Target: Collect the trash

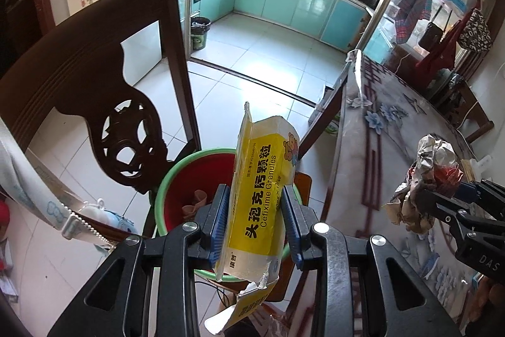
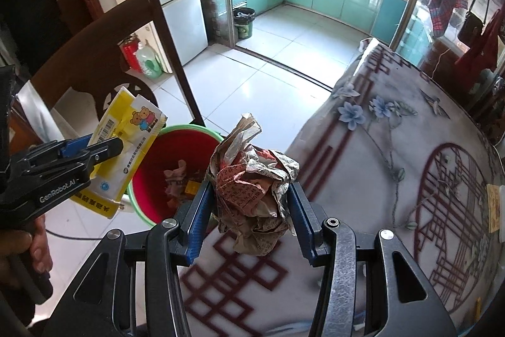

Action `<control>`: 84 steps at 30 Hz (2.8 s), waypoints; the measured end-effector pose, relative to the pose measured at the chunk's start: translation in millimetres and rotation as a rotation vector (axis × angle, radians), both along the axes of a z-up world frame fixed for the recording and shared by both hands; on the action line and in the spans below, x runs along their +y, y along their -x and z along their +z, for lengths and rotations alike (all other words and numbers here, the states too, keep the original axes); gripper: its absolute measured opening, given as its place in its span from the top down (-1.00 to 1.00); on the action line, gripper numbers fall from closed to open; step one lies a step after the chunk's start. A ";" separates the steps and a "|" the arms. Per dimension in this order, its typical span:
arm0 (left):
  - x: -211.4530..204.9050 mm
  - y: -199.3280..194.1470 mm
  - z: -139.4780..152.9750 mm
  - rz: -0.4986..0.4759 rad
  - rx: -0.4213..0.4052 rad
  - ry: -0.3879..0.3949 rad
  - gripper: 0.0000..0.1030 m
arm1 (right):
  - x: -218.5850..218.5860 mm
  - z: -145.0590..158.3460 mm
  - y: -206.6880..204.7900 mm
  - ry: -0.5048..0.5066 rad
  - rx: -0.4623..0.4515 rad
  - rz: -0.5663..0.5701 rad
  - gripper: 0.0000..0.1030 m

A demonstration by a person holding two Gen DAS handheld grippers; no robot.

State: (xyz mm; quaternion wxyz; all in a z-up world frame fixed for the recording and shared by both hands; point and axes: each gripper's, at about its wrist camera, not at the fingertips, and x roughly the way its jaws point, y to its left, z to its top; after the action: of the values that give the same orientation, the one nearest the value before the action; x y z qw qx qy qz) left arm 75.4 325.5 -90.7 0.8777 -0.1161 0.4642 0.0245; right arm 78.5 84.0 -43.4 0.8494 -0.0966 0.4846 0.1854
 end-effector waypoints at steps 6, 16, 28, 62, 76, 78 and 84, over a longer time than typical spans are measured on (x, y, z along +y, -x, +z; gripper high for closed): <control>11.5 1.0 -9.1 0.018 0.019 -0.006 0.38 | 12.9 -3.8 -4.0 -0.014 0.015 0.012 0.09; 32.3 -2.8 -48.1 0.070 0.103 -0.043 0.36 | 38.5 -27.0 -18.9 -0.086 0.090 0.037 0.08; 44.3 -34.3 -94.5 0.076 0.198 -0.066 0.35 | 62.6 -60.9 -32.3 -0.089 0.174 0.056 0.08; 10.5 -50.3 -60.7 0.054 0.106 -0.103 -0.26 | 25.4 -27.8 -11.5 -0.076 0.062 0.023 -0.59; -144.2 39.1 87.5 0.031 -0.368 -0.042 -0.72 | -153.5 90.0 87.1 -0.130 -0.485 -0.138 -0.99; -164.2 46.6 100.2 0.027 -0.394 -0.065 -0.76 | -176.6 93.9 94.9 -0.135 -0.507 -0.178 -1.00; -229.5 70.4 137.9 -0.041 -0.449 -0.068 -0.76 | -231.7 109.9 125.8 -0.160 -0.629 -0.301 -1.00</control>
State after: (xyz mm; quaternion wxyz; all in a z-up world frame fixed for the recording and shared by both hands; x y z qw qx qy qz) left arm 5.0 96.0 47.2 0.9627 -0.0794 0.2585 -0.0043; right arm -47.3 -147.7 66.4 0.9797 -0.0097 0.1922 0.0568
